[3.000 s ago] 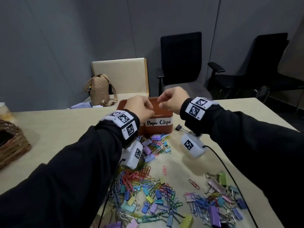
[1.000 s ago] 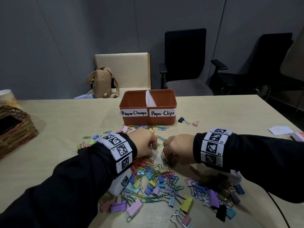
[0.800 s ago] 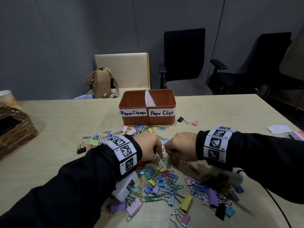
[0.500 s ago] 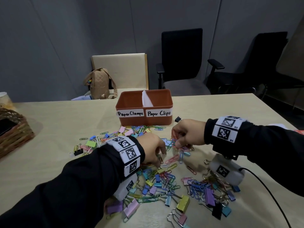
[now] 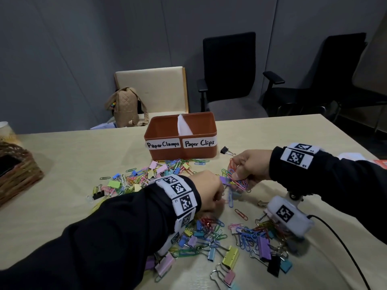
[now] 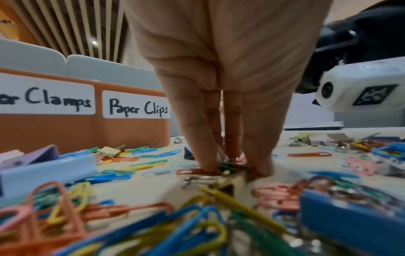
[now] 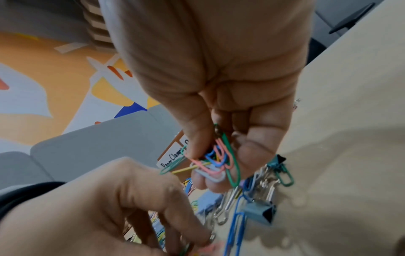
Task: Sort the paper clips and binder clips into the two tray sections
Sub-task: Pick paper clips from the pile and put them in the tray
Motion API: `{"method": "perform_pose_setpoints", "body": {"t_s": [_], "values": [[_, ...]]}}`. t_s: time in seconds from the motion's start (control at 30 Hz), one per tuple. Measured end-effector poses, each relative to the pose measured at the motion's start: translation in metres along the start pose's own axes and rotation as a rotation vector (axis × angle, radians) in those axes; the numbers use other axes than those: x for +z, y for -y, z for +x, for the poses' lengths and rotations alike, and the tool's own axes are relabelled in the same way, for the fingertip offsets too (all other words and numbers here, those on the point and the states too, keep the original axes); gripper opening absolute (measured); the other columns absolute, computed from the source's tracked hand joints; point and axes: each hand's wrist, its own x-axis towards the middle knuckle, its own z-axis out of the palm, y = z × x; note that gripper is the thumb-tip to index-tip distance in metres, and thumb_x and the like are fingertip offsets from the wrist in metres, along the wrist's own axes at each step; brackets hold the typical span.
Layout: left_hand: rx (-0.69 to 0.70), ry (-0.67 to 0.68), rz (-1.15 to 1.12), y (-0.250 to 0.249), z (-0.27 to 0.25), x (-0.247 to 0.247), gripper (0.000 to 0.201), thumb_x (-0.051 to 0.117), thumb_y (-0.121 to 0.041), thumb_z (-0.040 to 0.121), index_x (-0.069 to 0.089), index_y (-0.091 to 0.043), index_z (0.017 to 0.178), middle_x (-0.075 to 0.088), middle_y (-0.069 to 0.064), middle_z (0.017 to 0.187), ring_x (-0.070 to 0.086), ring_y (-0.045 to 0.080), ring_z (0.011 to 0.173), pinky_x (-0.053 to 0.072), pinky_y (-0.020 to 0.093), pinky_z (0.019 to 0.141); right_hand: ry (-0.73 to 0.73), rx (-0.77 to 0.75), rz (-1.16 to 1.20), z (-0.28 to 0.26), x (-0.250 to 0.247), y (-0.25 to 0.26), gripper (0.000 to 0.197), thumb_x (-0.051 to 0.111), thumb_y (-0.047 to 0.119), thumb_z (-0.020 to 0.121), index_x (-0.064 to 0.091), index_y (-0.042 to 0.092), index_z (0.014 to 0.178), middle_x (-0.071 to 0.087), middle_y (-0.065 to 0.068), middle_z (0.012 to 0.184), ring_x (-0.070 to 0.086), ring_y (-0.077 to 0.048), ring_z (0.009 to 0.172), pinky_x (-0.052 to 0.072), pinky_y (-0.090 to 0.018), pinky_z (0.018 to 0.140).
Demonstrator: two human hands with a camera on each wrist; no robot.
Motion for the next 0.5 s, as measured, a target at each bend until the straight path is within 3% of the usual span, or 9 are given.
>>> {"method": "perform_pose_setpoints", "body": {"t_s": [0.13, 0.23, 0.33, 0.43, 0.5], "values": [[0.014, -0.012, 0.009, -0.002, 0.003, 0.000, 0.016, 0.065, -0.021, 0.086, 0.073, -0.011, 0.095, 0.070, 0.004, 0.096, 0.063, 0.021, 0.089, 0.040, 0.022, 0.066, -0.004, 0.023, 0.121, -0.003, -0.005, -0.006, 0.016, 0.046, -0.006, 0.095, 0.056, 0.005, 0.090, 0.067, -0.017, 0.076, 0.067, -0.024, 0.060, 0.055, -0.030, 0.053], [-0.012, 0.014, -0.053, 0.002, 0.004, -0.001, 0.011, 0.070, -0.016, 0.079, 0.072, -0.011, 0.089, 0.066, 0.000, 0.085, 0.060, 0.018, 0.079, 0.040, 0.021, 0.063, 0.037, 0.049, 0.218, -0.007, -0.007, -0.009, 0.016, 0.041, -0.002, 0.098, 0.050, 0.008, 0.090, 0.064, -0.016, 0.078, 0.066, -0.027, 0.067, 0.055, -0.033, 0.059], [-0.054, 0.030, -0.195, 0.011, 0.004, -0.004, 0.006, 0.073, -0.014, 0.077, 0.070, -0.013, 0.082, 0.062, -0.007, 0.075, 0.056, 0.009, 0.067, 0.044, 0.019, 0.062, 0.059, 0.093, 0.406, -0.008, -0.009, -0.011, 0.020, 0.036, 0.003, 0.100, 0.049, 0.009, 0.086, 0.064, -0.014, 0.075, 0.067, -0.027, 0.062, 0.056, -0.032, 0.054], [-0.137, 0.043, -0.368, 0.026, 0.000, -0.009, 0.014, 0.076, -0.011, 0.076, 0.066, -0.021, 0.073, 0.061, -0.013, 0.061, 0.056, 0.000, 0.054, 0.044, 0.011, 0.052, 0.075, 0.110, 0.529, -0.009, -0.011, -0.011, 0.023, 0.031, 0.007, 0.098, 0.049, 0.012, 0.084, 0.065, -0.015, 0.073, 0.064, -0.025, 0.057, 0.057, -0.032, 0.053], [-0.196, 0.060, -0.563, 0.034, -0.005, -0.014, 0.016, 0.073, -0.002, 0.077, 0.065, -0.015, 0.072, 0.064, -0.008, 0.057, 0.060, 0.004, 0.050, 0.047, 0.014, 0.049, 0.105, 0.108, 0.579, -0.010, -0.012, -0.009, 0.020, 0.032, 0.007, 0.090, 0.051, 0.013, 0.083, 0.064, -0.016, 0.076, 0.062, -0.025, 0.056, 0.056, -0.030, 0.054]]}}
